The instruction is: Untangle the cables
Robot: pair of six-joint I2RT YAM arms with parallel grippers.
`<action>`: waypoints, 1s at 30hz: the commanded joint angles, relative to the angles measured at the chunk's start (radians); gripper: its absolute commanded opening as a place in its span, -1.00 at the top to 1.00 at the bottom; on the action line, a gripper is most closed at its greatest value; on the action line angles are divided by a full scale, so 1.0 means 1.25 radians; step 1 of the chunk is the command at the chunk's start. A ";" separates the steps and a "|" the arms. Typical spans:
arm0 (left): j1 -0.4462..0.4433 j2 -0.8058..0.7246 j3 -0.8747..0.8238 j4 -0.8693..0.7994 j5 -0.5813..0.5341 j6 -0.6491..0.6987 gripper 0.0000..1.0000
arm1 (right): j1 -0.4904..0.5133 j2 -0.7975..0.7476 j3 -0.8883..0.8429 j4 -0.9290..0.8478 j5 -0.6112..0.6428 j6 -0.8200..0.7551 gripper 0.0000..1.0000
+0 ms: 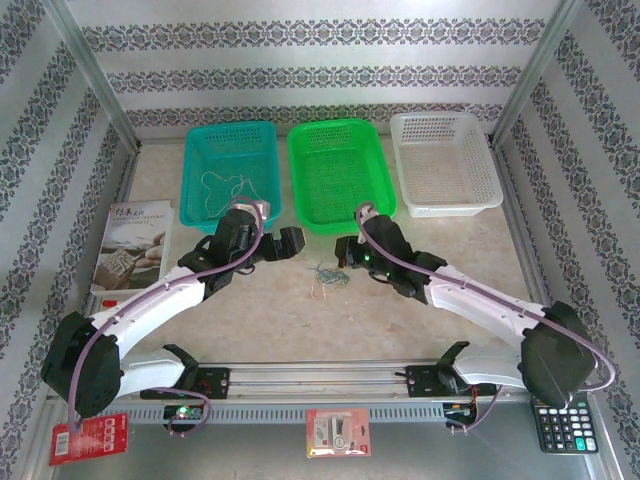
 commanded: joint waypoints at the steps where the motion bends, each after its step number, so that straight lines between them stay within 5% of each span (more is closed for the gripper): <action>1: -0.005 -0.028 -0.014 0.030 0.021 0.043 -1.00 | 0.000 -0.043 0.061 -0.012 -0.034 -0.019 1.00; 19: -0.007 -0.067 -0.047 0.136 0.147 0.123 -1.00 | 0.009 -0.083 0.202 0.015 -0.070 0.004 1.00; 30: -0.063 -0.017 -0.034 0.207 0.143 0.123 -1.00 | 0.020 -0.061 0.253 0.024 -0.071 0.005 1.00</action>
